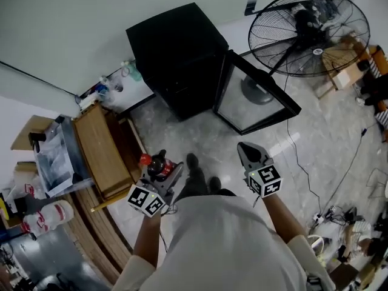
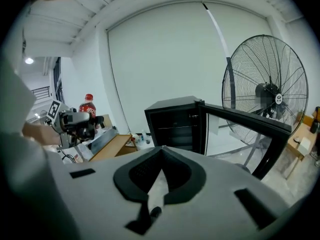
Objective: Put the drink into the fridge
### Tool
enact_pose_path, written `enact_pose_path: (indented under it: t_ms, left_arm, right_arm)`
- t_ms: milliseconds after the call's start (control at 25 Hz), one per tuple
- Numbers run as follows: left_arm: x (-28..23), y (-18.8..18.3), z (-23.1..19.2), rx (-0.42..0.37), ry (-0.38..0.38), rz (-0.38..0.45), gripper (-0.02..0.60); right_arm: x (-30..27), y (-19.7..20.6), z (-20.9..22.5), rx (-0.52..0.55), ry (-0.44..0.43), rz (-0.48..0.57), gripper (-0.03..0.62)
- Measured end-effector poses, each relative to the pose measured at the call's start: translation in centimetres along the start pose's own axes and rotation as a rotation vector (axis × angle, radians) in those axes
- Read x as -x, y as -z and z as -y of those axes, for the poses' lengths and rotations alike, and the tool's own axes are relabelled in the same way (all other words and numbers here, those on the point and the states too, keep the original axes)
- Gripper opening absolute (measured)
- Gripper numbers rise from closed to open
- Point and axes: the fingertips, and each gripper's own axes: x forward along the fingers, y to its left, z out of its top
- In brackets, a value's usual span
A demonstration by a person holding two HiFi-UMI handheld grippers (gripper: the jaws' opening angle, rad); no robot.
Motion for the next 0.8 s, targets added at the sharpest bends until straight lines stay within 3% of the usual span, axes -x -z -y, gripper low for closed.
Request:
enact_pose_path:
  t_ms: [520, 800]
  left_arm:
    - [-6.3, -1.2, -9.3, -0.028, 0.103, -0.072, 0.305]
    - [-8.4, -0.8, -12.6, -0.006, 0.102, -0.094, 0.304]
  right_arm:
    - [-10.6, -3.1, 0.2, -0.027, 0.045, -0.04, -0.005]
    - [-14.9, -3.6, 0.9, -0.039, 0.036, -0.067, -0.005]
